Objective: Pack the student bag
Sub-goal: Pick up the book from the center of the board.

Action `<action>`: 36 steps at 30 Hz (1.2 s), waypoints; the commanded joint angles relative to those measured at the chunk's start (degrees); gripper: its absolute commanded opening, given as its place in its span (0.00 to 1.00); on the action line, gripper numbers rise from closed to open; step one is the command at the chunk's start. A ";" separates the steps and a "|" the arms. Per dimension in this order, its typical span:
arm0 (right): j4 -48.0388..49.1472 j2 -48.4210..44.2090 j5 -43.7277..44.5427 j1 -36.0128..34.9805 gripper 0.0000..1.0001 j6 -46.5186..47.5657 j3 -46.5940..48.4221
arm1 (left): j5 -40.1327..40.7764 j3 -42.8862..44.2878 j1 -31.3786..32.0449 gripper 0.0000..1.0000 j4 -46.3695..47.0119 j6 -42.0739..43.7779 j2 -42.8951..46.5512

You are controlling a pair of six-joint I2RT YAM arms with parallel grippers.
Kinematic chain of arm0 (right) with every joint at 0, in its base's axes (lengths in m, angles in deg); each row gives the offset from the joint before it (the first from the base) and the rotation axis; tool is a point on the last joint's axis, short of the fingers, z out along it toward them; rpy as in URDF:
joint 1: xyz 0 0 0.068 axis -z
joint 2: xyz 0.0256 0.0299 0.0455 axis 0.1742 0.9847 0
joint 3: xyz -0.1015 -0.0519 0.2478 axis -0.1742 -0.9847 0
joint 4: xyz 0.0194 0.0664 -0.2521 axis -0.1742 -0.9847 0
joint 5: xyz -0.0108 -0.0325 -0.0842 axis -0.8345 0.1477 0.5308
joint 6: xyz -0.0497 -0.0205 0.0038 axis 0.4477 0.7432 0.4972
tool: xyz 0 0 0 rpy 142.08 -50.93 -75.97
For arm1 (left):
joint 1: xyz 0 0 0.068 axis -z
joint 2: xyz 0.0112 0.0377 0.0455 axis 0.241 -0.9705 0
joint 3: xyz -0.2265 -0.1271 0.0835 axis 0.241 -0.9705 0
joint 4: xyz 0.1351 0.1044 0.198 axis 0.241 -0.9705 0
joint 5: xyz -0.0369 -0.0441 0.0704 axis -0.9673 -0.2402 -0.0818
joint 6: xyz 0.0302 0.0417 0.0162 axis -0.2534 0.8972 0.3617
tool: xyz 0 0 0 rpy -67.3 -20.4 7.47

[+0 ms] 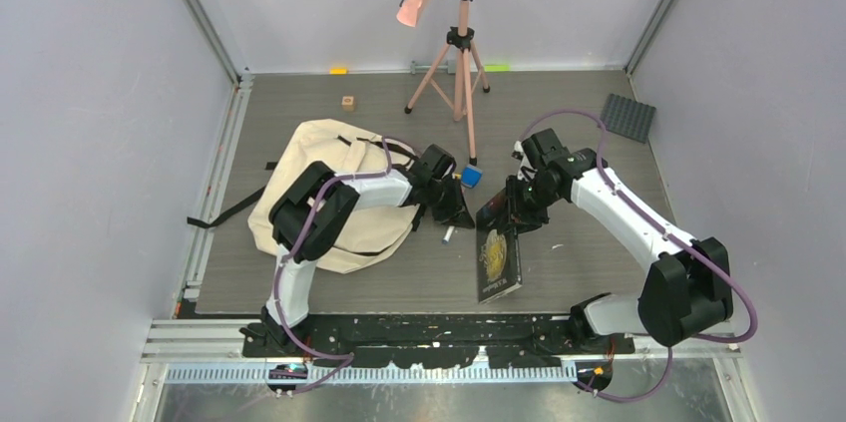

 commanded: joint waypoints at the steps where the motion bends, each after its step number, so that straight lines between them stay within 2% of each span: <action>1: -1.53 0.12 8.08 -1.01 0.02 -2.35 4.52 | 7.09 0.20 -0.09 0.14 -0.53 2.55 3.16; 6: -5.04 -0.13 15.64 -1.01 0.01 -4.42 8.90 | 9.09 3.59 -0.09 0.27 -2.78 7.21 7.35; 11: -8.04 -1.62 24.84 -1.02 0.01 -5.42 15.23 | 13.47 6.79 -0.09 0.53 -7.82 15.15 14.23; 16: -9.52 -1.12 29.33 -1.02 0.01 -5.99 22.45 | 20.66 8.43 -0.09 0.73 -15.72 25.94 23.08; 20: -7.81 -0.72 30.69 -1.02 0.01 -6.01 24.59 | 31.84 4.78 0.00 0.79 -22.94 33.63 30.62; 24: -5.50 -0.26 29.76 -1.02 0.01 -6.33 24.17 | 40.62 -0.22 0.83 0.82 -29.51 38.37 34.54; 29: -3.54 0.04 28.33 -1.02 0.01 -7.21 22.63 | 46.33 -4.06 4.33 0.84 -33.27 39.88 35.47; 36: -2.00 -0.07 26.51 -0.98 0.01 -7.90 20.98 | 47.04 -5.85 6.60 0.86 -32.77 39.45 32.39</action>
